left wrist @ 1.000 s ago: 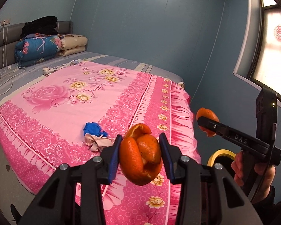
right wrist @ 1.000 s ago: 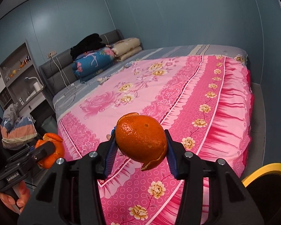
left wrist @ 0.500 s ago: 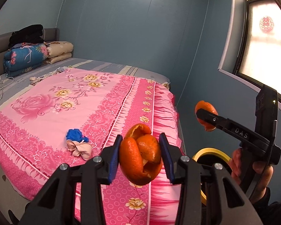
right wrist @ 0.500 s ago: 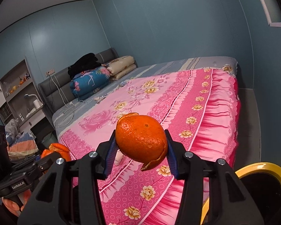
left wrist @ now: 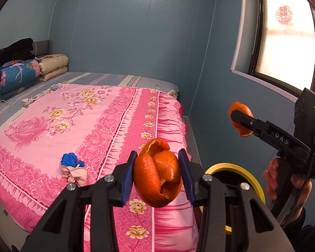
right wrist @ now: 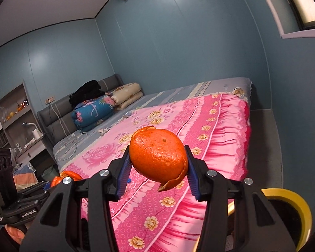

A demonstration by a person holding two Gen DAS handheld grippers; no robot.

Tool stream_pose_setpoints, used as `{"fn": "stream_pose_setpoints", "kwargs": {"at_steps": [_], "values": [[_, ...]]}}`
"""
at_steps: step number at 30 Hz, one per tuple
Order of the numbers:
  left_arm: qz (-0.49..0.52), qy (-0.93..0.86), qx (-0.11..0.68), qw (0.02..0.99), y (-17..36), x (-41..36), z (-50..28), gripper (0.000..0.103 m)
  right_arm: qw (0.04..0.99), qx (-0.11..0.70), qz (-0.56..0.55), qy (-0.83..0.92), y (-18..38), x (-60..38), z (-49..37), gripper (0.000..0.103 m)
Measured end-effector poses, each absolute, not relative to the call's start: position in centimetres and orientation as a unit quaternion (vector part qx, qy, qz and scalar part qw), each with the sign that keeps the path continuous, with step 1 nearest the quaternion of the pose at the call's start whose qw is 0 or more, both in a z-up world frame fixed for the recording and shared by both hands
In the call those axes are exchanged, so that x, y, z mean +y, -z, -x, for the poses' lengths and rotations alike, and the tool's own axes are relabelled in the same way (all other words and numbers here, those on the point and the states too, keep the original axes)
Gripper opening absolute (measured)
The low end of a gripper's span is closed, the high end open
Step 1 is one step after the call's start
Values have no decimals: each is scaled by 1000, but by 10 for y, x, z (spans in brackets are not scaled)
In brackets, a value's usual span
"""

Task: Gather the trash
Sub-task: 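Lift the orange peels and whole orange and carry them over the bin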

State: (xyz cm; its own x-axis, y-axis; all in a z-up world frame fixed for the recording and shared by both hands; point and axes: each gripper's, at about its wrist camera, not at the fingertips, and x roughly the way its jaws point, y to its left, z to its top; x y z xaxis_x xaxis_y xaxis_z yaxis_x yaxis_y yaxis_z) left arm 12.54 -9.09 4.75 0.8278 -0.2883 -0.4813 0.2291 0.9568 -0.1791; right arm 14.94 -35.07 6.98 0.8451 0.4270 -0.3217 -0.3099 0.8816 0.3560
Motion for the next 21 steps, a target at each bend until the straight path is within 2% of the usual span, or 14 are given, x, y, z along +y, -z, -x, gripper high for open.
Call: {"fn": "stream_pose_setpoints", "kwargs": {"at_steps": [11, 21], "values": [[26, 174, 269, 947, -44, -135, -134, 38, 958, 195, -159, -139, -73, -399, -129, 46], [33, 215, 293, 931, -26, -168, -146, 38, 955, 222, -166, -104, -52, -435, -131, 46]]}}
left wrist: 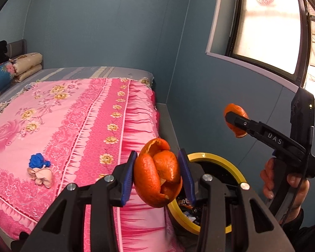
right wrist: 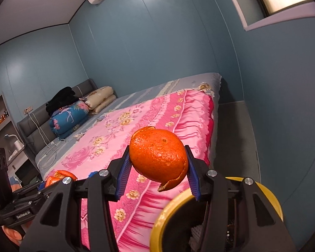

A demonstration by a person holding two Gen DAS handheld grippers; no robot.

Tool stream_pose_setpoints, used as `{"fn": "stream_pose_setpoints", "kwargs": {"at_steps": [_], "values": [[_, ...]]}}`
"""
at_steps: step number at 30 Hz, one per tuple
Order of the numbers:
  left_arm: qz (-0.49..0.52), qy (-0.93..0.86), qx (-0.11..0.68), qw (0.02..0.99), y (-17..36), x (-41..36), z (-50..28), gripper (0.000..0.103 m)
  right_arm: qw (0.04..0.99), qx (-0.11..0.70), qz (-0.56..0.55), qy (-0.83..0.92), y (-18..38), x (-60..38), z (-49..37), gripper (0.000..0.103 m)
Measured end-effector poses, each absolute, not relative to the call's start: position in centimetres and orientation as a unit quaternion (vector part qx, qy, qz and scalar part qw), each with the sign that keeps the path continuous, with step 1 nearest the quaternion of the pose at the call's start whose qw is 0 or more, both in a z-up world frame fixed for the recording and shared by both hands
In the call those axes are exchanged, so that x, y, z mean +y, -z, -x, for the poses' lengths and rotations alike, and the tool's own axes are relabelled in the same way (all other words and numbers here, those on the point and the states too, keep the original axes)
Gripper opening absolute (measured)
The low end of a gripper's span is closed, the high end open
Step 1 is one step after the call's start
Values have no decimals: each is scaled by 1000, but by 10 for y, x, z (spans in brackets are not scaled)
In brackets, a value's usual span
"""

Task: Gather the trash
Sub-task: 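Lift the orange peels and whole orange and carry them over the bin, then open both tools over the bin to drop the peels and orange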

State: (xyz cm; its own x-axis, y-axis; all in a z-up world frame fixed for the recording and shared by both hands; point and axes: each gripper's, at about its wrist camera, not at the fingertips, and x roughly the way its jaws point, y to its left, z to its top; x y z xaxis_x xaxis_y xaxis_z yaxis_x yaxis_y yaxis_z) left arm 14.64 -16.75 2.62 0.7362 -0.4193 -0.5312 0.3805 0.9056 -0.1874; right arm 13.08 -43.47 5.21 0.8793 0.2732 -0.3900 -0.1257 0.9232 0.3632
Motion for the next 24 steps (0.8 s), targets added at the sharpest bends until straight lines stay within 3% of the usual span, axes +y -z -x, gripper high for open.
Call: {"fn": "stream_pose_setpoints", "kwargs": {"at_steps": [24], "values": [[-13, 272, 386, 881, 59, -249, -183, 38, 932, 299, -204, -20, 28, -501, -140, 47]]}}
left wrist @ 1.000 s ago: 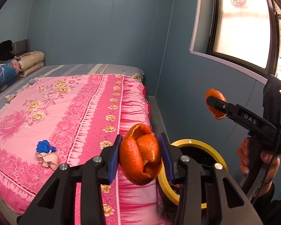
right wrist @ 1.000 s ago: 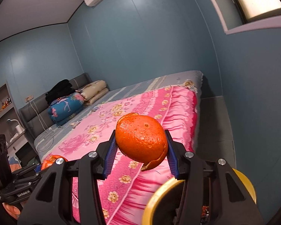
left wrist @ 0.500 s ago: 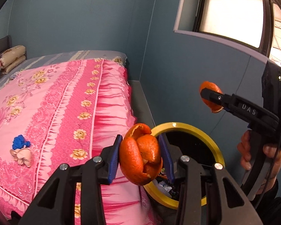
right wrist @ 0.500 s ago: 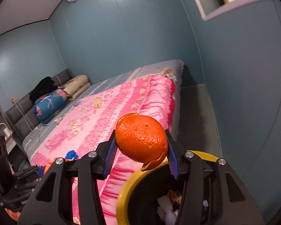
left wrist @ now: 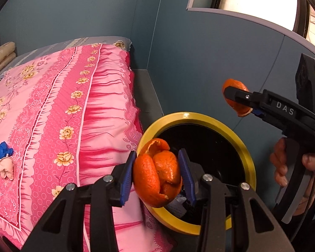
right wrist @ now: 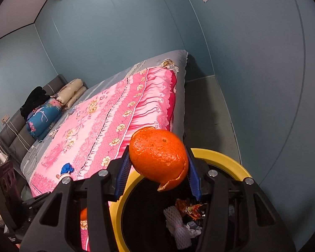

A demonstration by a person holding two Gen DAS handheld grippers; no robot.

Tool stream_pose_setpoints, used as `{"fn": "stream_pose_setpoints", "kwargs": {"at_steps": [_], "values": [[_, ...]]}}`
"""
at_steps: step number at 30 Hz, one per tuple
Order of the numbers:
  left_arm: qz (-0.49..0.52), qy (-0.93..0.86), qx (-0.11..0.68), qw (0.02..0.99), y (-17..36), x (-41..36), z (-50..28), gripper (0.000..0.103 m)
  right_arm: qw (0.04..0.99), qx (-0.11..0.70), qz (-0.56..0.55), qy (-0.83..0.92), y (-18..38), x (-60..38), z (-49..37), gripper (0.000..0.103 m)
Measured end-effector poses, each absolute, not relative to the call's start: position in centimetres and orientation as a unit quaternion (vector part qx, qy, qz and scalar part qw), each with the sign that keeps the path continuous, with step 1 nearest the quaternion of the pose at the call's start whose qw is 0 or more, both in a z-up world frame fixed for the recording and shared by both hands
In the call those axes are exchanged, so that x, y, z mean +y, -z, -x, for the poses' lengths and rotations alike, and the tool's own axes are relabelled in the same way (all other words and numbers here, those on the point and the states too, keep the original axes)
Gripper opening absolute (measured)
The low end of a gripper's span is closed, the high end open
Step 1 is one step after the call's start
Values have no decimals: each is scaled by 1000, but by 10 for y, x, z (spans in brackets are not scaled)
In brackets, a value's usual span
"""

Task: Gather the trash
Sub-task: 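Open both tools over the bin to drop the peels and orange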

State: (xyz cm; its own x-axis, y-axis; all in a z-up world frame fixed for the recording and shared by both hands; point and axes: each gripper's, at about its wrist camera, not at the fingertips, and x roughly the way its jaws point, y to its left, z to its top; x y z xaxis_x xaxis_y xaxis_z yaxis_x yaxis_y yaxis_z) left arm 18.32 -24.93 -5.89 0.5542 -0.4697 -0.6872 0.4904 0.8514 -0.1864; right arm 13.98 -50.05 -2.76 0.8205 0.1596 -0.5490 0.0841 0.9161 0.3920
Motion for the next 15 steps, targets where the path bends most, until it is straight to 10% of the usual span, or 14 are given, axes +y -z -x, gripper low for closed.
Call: {"fn": "stream_pose_setpoints", "kwargs": {"at_steps": [15], "values": [[11, 243, 359, 901, 44, -223, -180, 81, 934, 273, -229, 18, 30, -514, -132, 70]]}}
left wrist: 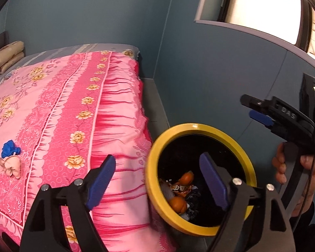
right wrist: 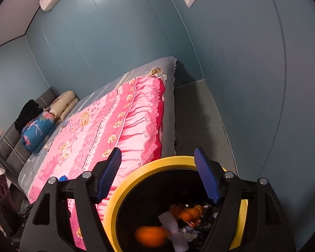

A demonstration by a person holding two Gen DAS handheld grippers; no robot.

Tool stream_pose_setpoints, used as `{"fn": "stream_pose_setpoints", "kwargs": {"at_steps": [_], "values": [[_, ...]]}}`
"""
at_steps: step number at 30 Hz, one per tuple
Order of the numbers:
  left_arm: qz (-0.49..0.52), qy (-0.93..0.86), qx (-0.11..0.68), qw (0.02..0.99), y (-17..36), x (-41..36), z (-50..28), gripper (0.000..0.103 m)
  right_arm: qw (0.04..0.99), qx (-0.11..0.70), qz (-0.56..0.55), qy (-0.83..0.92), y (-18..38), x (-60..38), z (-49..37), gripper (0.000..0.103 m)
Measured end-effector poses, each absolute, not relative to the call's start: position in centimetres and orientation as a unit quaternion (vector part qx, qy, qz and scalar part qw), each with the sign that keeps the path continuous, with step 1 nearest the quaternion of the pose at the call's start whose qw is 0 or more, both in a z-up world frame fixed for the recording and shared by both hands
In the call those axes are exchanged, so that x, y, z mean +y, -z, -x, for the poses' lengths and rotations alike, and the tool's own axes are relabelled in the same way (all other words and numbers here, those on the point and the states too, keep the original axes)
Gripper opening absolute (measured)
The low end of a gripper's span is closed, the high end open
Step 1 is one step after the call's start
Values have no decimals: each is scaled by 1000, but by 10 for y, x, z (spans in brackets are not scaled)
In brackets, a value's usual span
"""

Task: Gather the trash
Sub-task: 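Open both tools over the bin to drop the peels and orange, then move both open tools back over the blue cloth and pink tissue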

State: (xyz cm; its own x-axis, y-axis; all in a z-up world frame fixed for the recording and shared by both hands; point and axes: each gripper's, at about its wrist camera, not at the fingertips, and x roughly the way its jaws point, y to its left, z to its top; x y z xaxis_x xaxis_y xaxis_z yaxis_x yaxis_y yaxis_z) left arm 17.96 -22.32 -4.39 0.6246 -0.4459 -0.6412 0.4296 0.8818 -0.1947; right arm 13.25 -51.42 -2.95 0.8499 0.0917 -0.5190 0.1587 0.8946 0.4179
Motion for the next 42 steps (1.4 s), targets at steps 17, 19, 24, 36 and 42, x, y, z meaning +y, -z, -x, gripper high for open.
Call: {"fn": "stream_pose_setpoints", "kwargs": {"at_steps": [17, 19, 24, 36, 42], "values": [[34, 151, 338, 929, 40, -142, -196, 85, 941, 274, -189, -56, 4, -464, -162, 73], [39, 132, 337, 932, 43, -125, -199, 85, 939, 282, -182, -78, 1, -447, -173, 73], [58, 83, 335, 937, 50, -81, -206, 85, 933, 298, -161, -121, -5, -406, -199, 77], [81, -9, 343, 936, 78, 12, -229, 85, 902, 355, -97, -225, -6, -277, -287, 78], [100, -38, 364, 925, 102, 46, -246, 85, 870, 411, -76, -262, 12, -208, -335, 78]]}}
